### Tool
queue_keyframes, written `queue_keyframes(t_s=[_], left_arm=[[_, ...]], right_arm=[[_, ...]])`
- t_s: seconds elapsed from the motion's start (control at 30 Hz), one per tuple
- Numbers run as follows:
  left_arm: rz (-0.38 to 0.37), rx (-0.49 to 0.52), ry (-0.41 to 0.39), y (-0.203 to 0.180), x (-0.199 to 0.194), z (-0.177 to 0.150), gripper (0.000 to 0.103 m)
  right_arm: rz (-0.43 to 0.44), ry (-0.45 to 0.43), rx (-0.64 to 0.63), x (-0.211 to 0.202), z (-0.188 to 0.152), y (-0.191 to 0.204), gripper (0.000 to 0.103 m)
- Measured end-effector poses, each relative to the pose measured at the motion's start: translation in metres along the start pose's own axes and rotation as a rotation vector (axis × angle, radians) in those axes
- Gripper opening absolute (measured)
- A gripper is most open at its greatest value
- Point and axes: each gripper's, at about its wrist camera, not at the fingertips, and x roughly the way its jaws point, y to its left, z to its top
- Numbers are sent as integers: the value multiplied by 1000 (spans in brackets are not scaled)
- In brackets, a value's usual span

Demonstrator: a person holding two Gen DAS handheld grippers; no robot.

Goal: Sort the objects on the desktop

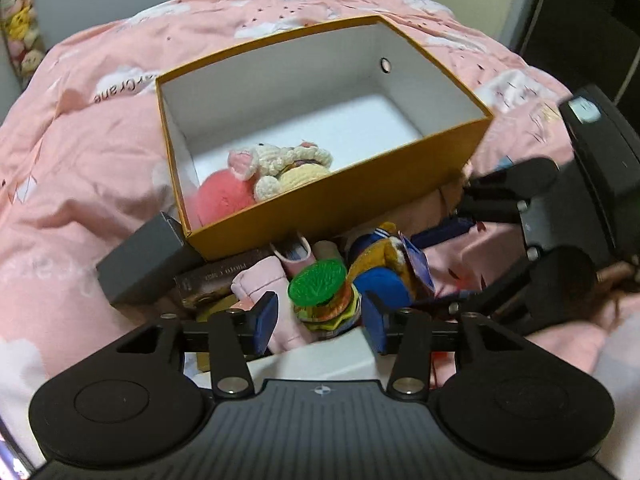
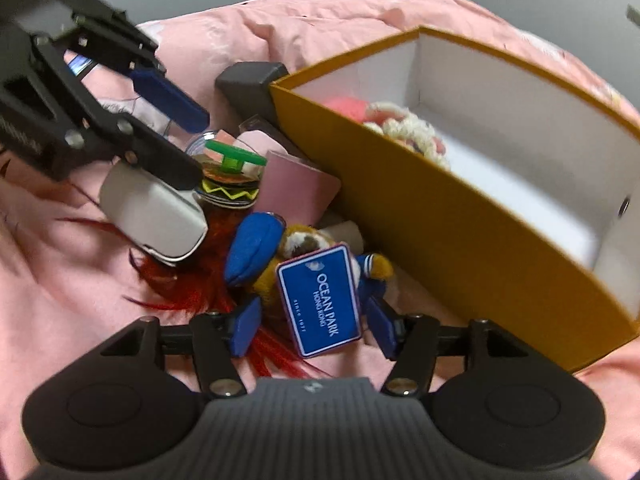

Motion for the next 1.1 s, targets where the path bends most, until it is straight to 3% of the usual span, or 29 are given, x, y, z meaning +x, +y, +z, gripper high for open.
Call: queue_keyframes(t_s=[0.1, 0.2, 0.27, 0.37, 0.63, 0.7, 0.73, 0.97, 1.1], left_arm=[[-6, -42, -1, 2, 7, 2, 54], [-7, -90, 8, 5, 14, 2, 54], [-20, -112, -1, 7, 13, 0, 45], [-32, -142, -33, 10, 7, -2, 42], [-85, -161, -144, 6, -19, 5, 41], [-91, -168, -172, 4, -28, 11, 41], [-97, -169, -186, 3, -31, 15, 41], [-121, -134, -296, -4, -66, 37, 41], [-219, -171, -274, 8, -71, 42, 41]], right_arm=[[8, -16, 12, 3, 0, 2, 60], [21, -36, 40, 3, 0, 3, 51], [12, -48, 48, -1, -2, 4, 47], [9, -73, 94, -10, -3, 1, 40], [-28, -161, 216, -54, -8, -8, 38], [-39, -169, 262, -69, -9, -16, 6], [-40, -173, 291, -76, -9, -20, 1], [-132, -210, 299, -121, -5, -26, 0], [-126, -255, 336, -145, 4, -39, 0]])
